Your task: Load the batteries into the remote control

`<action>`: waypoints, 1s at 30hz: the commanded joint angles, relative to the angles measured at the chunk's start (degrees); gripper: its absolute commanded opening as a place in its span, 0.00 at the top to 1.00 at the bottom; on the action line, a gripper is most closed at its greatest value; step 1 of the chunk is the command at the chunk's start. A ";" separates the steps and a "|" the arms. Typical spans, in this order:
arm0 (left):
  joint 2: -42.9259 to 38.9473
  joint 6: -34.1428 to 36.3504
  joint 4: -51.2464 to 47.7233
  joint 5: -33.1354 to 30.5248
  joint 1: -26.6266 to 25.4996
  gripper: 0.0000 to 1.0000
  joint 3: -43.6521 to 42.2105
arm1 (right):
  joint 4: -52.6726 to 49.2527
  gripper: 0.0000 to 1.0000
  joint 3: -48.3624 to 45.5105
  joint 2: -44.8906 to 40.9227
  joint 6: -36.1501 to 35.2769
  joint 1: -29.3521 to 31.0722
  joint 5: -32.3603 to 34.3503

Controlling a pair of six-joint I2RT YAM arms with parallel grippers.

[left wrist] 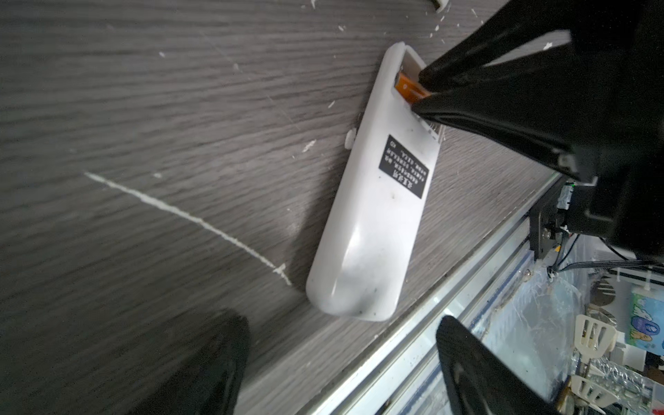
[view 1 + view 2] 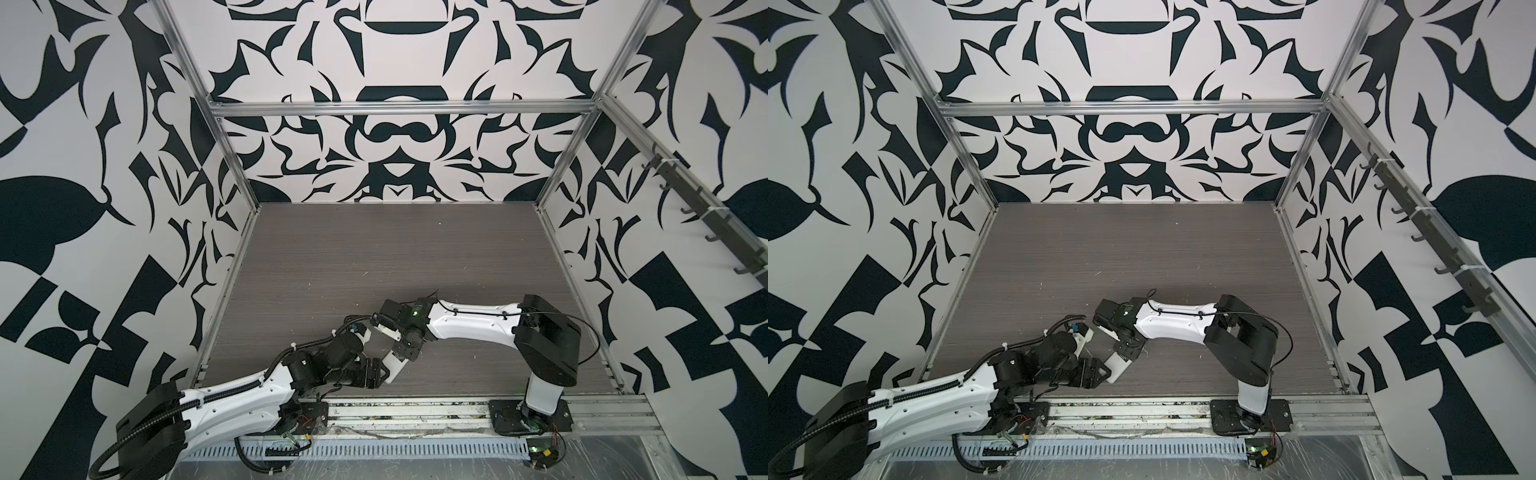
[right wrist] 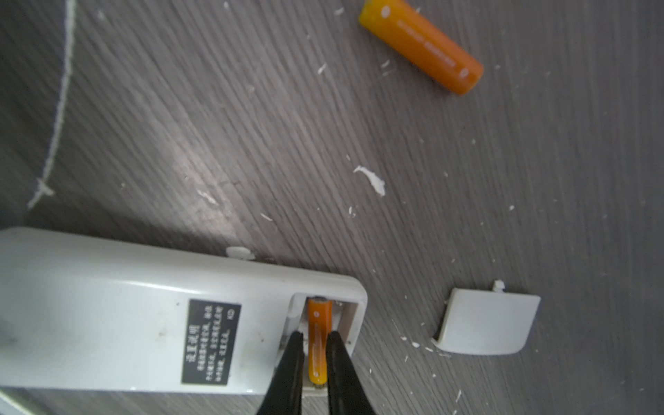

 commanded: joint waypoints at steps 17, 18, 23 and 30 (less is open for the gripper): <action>-0.99 0.09 0.52 0.55 0.25 0.14 -0.21 | 1.12 0.85 -5.53 -2.70 1.40 -2.74 -2.49; -1.34 -0.08 0.50 0.33 0.21 0.14 -0.38 | 0.51 0.85 -5.14 -1.79 1.33 -2.58 -1.84; -2.73 -0.38 0.59 -0.19 0.18 0.14 -0.94 | -0.74 0.84 -3.99 0.43 1.72 -1.38 1.81; -1.79 -0.12 1.19 0.08 0.18 0.14 -0.78 | -1.84 0.78 -3.13 2.36 1.67 -0.64 4.10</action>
